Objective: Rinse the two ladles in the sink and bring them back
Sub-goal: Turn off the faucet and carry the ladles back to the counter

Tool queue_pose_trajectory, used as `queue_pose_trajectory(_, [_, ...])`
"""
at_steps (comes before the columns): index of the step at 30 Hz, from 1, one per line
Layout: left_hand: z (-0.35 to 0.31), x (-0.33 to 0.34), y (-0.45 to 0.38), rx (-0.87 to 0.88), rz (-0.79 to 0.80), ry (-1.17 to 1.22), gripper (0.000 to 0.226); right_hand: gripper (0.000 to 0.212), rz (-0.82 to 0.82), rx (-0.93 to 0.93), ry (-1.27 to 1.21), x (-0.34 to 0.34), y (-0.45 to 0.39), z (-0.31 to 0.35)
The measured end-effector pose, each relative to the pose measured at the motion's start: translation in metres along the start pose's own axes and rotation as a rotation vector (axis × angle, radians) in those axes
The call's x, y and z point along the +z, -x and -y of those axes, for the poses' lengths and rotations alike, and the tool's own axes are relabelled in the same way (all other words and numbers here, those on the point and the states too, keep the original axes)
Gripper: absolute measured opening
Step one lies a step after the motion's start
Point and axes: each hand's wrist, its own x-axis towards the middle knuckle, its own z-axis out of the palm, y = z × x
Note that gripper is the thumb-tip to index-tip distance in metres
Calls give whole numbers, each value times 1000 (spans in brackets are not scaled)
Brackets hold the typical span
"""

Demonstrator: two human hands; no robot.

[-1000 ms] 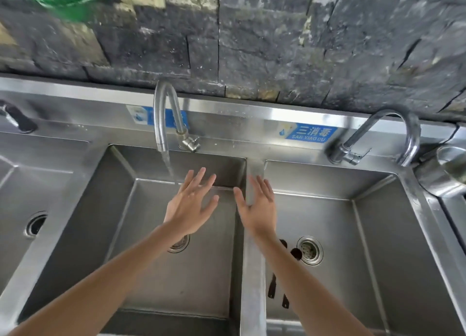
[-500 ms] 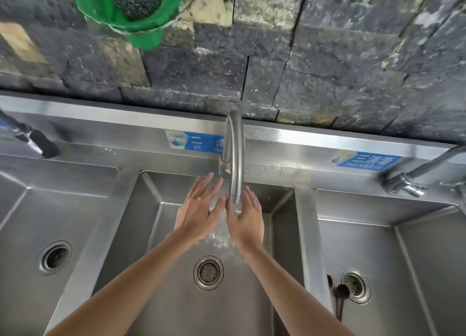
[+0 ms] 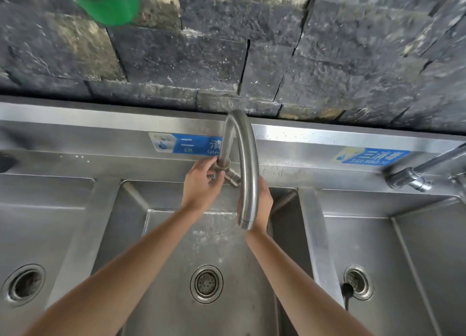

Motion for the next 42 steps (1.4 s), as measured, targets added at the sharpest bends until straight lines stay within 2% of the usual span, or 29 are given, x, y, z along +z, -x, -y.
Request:
queue_pose_trajectory(4, [1, 5, 0, -35, -86, 49, 41, 25, 7, 28, -111, 5, 1, -6])
queue_pose_trajectory(8, [1, 5, -1, -13, -114, 34, 49, 21, -91, -45, -69, 10, 1, -9])
queue_pose_trajectory(11, [3, 5, -3, -9, -120, 7, 37, 21, -106, -77, -58, 14, -3, -6])
queue_pose_trajectory(15, [3, 6, -3, -20, -124, -34, 34, 31, -1, -32, -74, 11, -9, -4])
queue_pose_trajectory(20, [0, 3, -2, -27, -88, -68, 34, 20, -28, -91, 48, 5, -10, 1])
queue_pose_trajectory(24, [-7, -2, 3, -99, 46, -133, 44, 24, 112, -91, 173, -8, -9, 8])
queue_pose_trajectory(27, [-17, -4, 21, -89, 90, -175, 55, 40, 228, -94, 200, -20, -1, 9])
queue_pose_trajectory(30, [-28, 0, 48, -64, 24, -167, 59, 58, 230, -114, 173, -34, 9, 2])
queue_pose_trajectory(33, [-36, 12, 74, -36, -17, -107, 62, 57, 184, -114, 213, -57, 14, -11])
queue_pose_trajectory(38, [-61, 50, 96, 42, 98, -217, 59, 54, 110, -125, 253, -108, 12, -39])
queue_pose_trajectory(42, [-94, 97, 117, 76, 168, -217, 55, 52, 69, -109, 245, -161, 4, -68])
